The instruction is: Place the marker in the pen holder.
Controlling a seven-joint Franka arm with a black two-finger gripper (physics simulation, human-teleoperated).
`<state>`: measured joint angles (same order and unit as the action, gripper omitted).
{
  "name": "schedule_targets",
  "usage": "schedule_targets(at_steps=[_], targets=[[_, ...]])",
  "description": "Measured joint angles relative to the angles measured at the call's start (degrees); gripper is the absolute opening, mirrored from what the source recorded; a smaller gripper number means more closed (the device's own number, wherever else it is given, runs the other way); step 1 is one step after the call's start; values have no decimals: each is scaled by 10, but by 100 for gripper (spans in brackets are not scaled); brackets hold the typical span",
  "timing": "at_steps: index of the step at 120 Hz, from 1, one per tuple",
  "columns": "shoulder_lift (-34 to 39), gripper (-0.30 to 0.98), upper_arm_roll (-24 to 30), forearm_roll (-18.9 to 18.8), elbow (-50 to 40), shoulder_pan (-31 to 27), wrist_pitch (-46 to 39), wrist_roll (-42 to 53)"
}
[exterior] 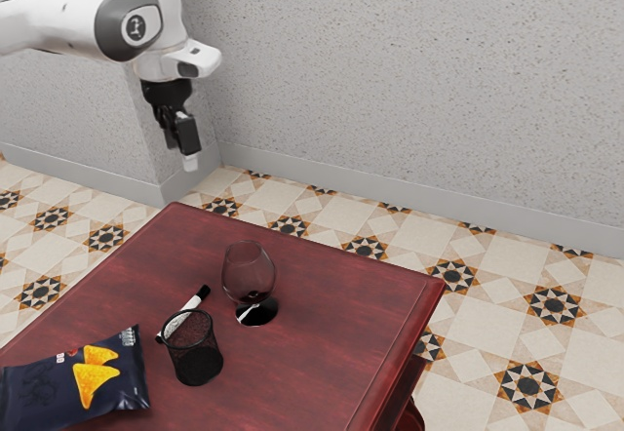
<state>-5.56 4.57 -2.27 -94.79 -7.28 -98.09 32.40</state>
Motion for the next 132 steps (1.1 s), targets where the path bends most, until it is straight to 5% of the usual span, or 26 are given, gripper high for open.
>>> schedule_targets(at_steps=[26,40,58,80,108,132], targets=[[5,69,2,0,-4,-3,-1,12],[67,69,-1,2,-125,-11,-28,-8],[35,69,-1,-1,-147,-21,-60,-39],[60,69,-1,-13,-306,-32,-201,-75],[14,68,-1,-33,-327,-30,-343,-127],[-19,35,-1,-36,-342,-21,-387,-163]])
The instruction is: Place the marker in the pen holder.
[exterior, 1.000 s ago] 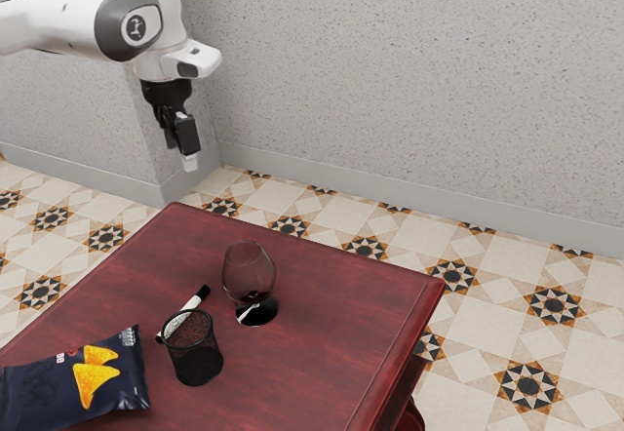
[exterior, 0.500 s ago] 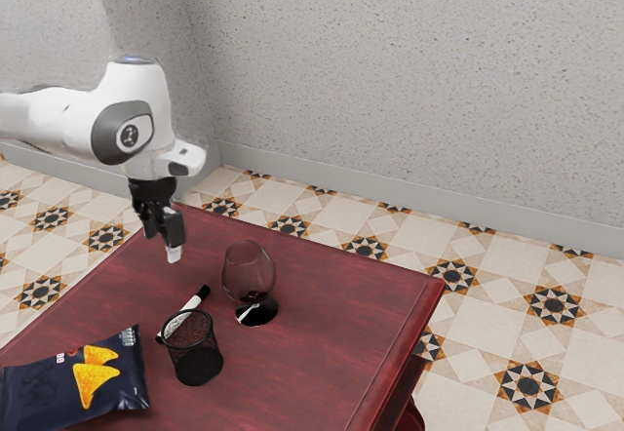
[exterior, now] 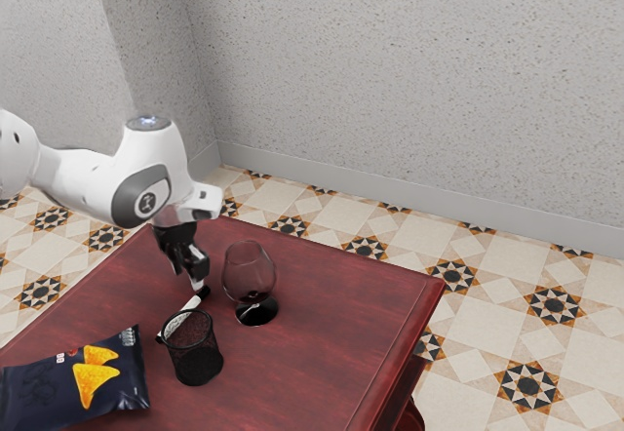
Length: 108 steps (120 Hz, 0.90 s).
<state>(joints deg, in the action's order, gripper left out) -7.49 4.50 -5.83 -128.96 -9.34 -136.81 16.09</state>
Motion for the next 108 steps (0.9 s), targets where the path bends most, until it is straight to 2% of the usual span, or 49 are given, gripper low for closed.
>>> schedule_targets(at_steps=[19,80,108], targets=[[-27,24,0,-1,-1,-1,-14,-23],[-74,18,1,0,1,-1,-46,-66],[-73,-2,0,-4,1,-2,-50,-77]])
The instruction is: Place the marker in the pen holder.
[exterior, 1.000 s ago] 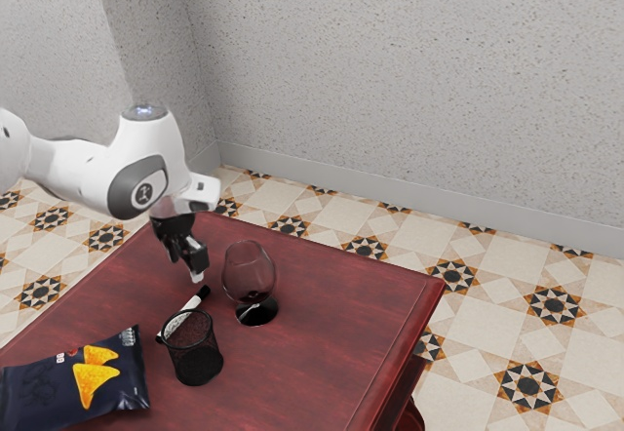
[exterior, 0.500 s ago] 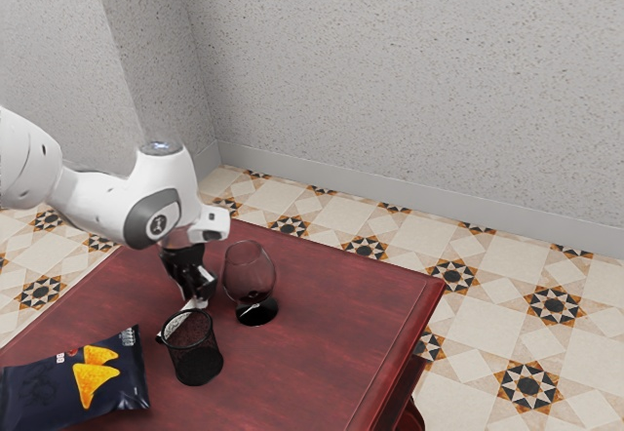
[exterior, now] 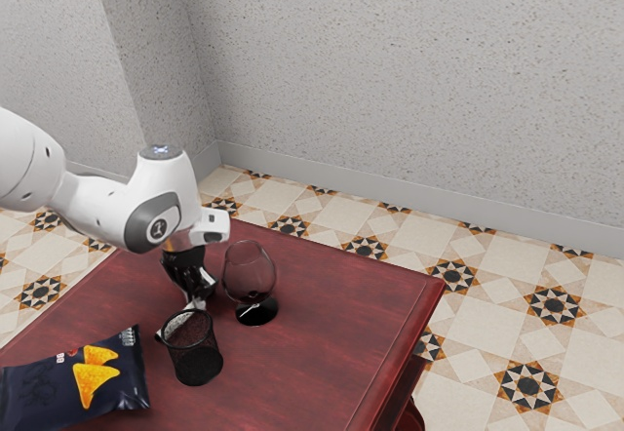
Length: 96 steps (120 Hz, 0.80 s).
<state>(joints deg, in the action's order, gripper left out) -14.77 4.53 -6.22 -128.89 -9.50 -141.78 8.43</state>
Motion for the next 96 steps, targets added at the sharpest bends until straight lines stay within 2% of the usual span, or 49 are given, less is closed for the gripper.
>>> schedule_targets(at_steps=[18,28,37,48,75,96], targets=[[63,-7,-1,-7,-5,-9,37,-8],[131,-8,-1,-9,-6,-22,88,-14],[222,-9,7,-10,-13,-41,133,-18],[309,-10,18,-10,-43,8,167,-26],[365,-10,45,-14,-136,40,81,-54],[356,-10,53,-23,-145,51,23,-80]])
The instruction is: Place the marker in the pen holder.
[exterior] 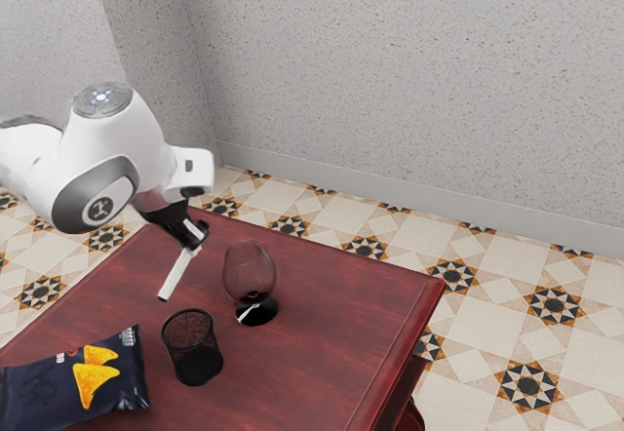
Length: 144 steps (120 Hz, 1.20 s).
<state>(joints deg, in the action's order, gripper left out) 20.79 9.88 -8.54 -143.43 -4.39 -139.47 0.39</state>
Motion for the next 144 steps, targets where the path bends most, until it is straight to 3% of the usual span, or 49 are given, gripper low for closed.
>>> schedule_targets(at_steps=[28,63,88,100,108,131,144], targets=[[-43,-10,10,-2,-15,6,-52,-33],[30,-10,39,3,-131,-1,-177,-60],[62,-10,46,8,-205,-7,-221,-69],[64,11,48,10,-209,-6,-222,-70],[48,26,47,12,-149,-7,-186,-69],[-124,51,25,18,277,-6,117,-23],[-134,58,14,23,359,-3,242,23]])
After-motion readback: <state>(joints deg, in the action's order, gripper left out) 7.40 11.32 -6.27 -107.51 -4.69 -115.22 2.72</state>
